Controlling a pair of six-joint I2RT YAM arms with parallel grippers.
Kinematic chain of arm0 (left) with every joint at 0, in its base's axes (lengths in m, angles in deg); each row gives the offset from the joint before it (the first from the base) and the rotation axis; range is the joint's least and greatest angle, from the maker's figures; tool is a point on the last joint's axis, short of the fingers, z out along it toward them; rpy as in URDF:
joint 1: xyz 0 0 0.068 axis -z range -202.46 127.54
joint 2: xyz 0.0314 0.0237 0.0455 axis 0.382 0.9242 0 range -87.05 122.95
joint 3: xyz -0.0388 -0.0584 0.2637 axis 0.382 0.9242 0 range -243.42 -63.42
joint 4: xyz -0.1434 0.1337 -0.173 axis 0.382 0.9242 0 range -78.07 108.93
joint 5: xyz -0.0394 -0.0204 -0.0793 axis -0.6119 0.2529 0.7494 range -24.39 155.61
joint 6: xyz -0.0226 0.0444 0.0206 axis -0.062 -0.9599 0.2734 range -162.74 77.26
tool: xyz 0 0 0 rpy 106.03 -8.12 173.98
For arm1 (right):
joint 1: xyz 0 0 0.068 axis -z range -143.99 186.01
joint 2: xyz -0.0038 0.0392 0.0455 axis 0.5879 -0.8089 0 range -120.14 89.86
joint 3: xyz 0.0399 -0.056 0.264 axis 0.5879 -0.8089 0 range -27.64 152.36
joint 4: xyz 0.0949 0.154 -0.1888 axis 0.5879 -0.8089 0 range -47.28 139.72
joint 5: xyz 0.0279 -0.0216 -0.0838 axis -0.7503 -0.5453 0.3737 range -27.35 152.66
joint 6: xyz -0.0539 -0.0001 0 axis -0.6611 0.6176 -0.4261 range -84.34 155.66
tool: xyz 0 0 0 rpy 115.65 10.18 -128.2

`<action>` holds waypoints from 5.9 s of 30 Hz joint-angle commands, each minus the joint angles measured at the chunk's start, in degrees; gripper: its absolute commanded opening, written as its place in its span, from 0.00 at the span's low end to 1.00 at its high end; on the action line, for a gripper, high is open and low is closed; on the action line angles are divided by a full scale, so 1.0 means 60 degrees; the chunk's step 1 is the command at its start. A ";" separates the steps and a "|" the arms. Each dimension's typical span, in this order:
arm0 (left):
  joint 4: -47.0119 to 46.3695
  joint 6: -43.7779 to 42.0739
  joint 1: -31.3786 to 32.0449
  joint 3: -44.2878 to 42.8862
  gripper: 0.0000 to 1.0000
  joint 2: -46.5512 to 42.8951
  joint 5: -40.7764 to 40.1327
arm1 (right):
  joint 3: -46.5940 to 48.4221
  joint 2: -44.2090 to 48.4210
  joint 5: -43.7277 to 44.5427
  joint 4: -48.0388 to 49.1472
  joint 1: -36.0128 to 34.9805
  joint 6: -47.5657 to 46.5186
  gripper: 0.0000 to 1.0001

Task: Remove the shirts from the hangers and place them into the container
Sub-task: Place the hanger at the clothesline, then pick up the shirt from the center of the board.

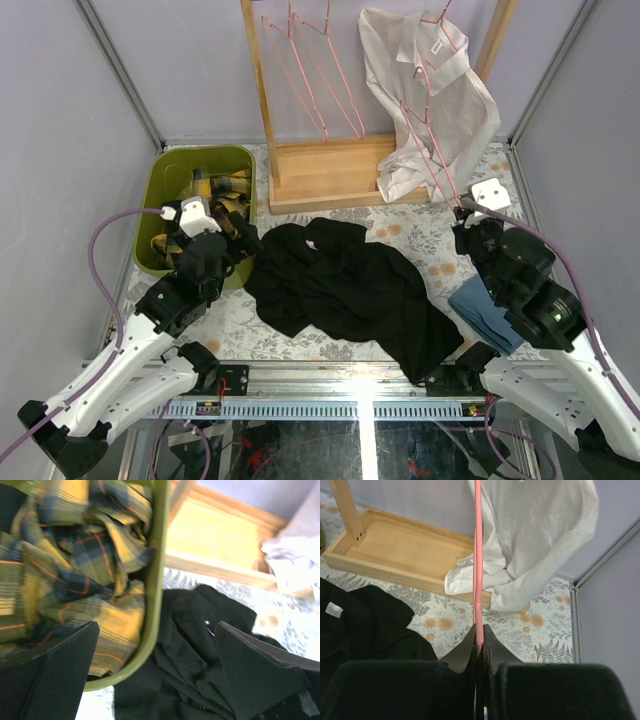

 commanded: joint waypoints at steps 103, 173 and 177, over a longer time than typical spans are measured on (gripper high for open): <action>-0.1710 -0.1346 -0.0040 -0.0003 1.00 0.0862 0.4455 | -0.3737 -0.2898 -0.4313 0.3116 0.2067 0.7221 0.77; -0.3143 -0.1522 0.4870 -0.2931 1.00 0.9057 0.4863 | -0.4209 -0.0924 -0.0611 0.1197 0.2072 1.0367 0.75; -0.3655 -0.0685 0.4864 -0.2693 1.00 0.9483 0.4305 | -0.4224 -0.0808 -0.0658 0.1040 0.2064 1.0295 0.76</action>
